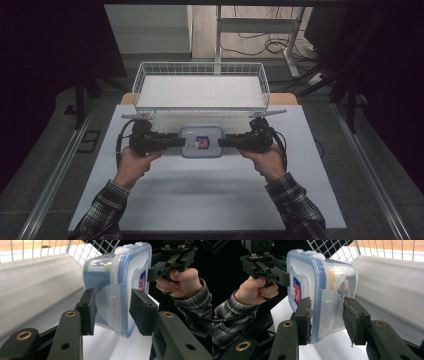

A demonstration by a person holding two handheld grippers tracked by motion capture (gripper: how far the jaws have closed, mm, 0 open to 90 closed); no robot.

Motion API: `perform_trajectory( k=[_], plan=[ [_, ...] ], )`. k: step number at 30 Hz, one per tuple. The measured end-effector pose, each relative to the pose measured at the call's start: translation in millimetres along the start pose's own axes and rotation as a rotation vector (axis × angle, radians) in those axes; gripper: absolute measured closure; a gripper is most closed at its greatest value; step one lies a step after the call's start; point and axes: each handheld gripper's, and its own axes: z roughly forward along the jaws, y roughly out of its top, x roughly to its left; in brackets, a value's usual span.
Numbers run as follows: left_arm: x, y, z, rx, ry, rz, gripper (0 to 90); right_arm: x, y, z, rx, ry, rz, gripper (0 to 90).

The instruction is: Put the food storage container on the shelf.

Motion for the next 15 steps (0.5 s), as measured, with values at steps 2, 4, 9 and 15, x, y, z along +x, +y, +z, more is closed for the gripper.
perform_trajectory(
  k=[2,4,9,15],
  plan=[
    [-1.8,8.6,-2.9,-0.006,0.006,0.006,57.2,1.0,8.4,-1.7,-0.007,0.003,-0.006,58.3],
    [-2.5,11.5,-3.9,-0.007,0.006,0.009,57.1,1.5,11.1,-2.5,-0.009,0.004,-0.007,58.3],
    [-5.9,25.8,-8.4,-0.020,0.009,0.020,57.2,5.0,25.1,-7.3,-0.020,0.001,-0.027,58.3],
    [-8.6,42.5,-12.2,-0.029,0.016,0.029,57.2,6.8,40.0,-12.0,-0.035,0.002,-0.038,58.3]
  ],
)
